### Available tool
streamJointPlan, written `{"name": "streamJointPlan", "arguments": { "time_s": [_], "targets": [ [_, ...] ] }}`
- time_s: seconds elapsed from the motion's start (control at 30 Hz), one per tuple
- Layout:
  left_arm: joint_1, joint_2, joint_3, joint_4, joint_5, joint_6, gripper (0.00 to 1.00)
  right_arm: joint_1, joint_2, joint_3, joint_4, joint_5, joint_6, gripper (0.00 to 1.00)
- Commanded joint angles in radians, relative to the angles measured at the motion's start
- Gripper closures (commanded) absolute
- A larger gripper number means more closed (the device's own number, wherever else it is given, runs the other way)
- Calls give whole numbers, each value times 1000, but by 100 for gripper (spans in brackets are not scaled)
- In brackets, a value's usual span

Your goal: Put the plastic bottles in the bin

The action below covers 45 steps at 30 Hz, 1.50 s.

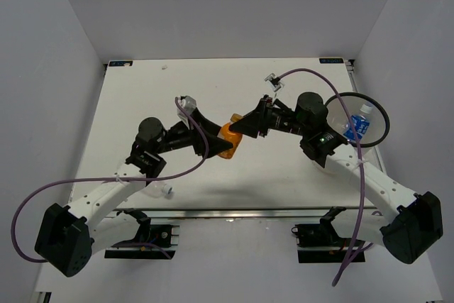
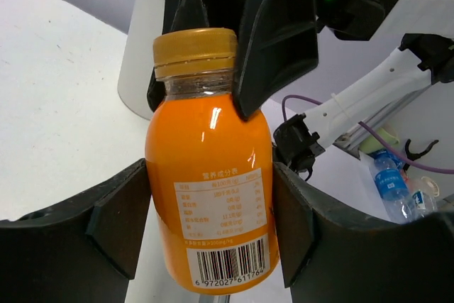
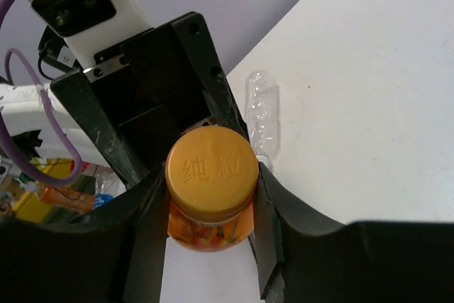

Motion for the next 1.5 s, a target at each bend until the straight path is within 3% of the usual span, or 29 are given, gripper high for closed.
{"name": "streamJointPlan", "arguments": {
  "time_s": [0.0, 0.07, 0.1, 0.17, 0.2, 0.3, 0.33, 0.37, 0.6, 0.7, 0.83, 1.03, 1.23, 1.4, 1.47],
  "targets": [
    [-7, 0, 45, 27, -14, -4, 70, 6, -16, -5, 44, 75, 30, 63],
    [-7, 5, 51, 12, -13, -1, 67, 9, -26, -10, 59, 102, 33, 73],
    [-7, 6, 53, 4, -14, -1, 49, 9, -32, -10, 62, 113, 32, 80],
    [-7, 2, 72, -72, -66, 6, 11, 9, -46, -1, 48, 165, -2, 84],
    [-7, 0, 83, -162, -100, 14, 2, 9, -49, 36, -26, 199, -26, 85],
    [-7, -21, 146, -383, -268, 51, 2, 4, -66, 152, -234, 418, -170, 88],
    [-7, -29, 177, -436, -326, 45, 2, -2, -77, 185, -293, 570, -210, 90],
    [-7, -49, 187, -493, -471, 40, 2, -9, -81, 220, -345, 663, -256, 96],
    [15, 1, 299, -988, -1093, -131, 2, -101, -114, 444, -695, 1400, -349, 98],
    [81, 60, 342, -1157, -1225, -230, 2, -172, -54, 558, -922, 1542, -320, 96],
    [202, 58, 336, -1286, -1273, -365, 2, -256, 6, 572, -1087, 1564, -257, 94],
    [319, 3, 310, -1421, -1344, -402, 2, -352, 73, 536, -1127, 1606, -240, 80],
    [323, -29, 281, -1509, -1375, -431, 2, -361, 106, 525, -1096, 1601, -266, 34],
    [331, -44, 194, -1496, -1341, -437, 2, -365, 110, 535, -1095, 1590, -277, 11],
    [332, -37, 175, -1495, -1336, -435, 2, -367, 106, 538, -1098, 1590, -280, 10]
  ]
}}
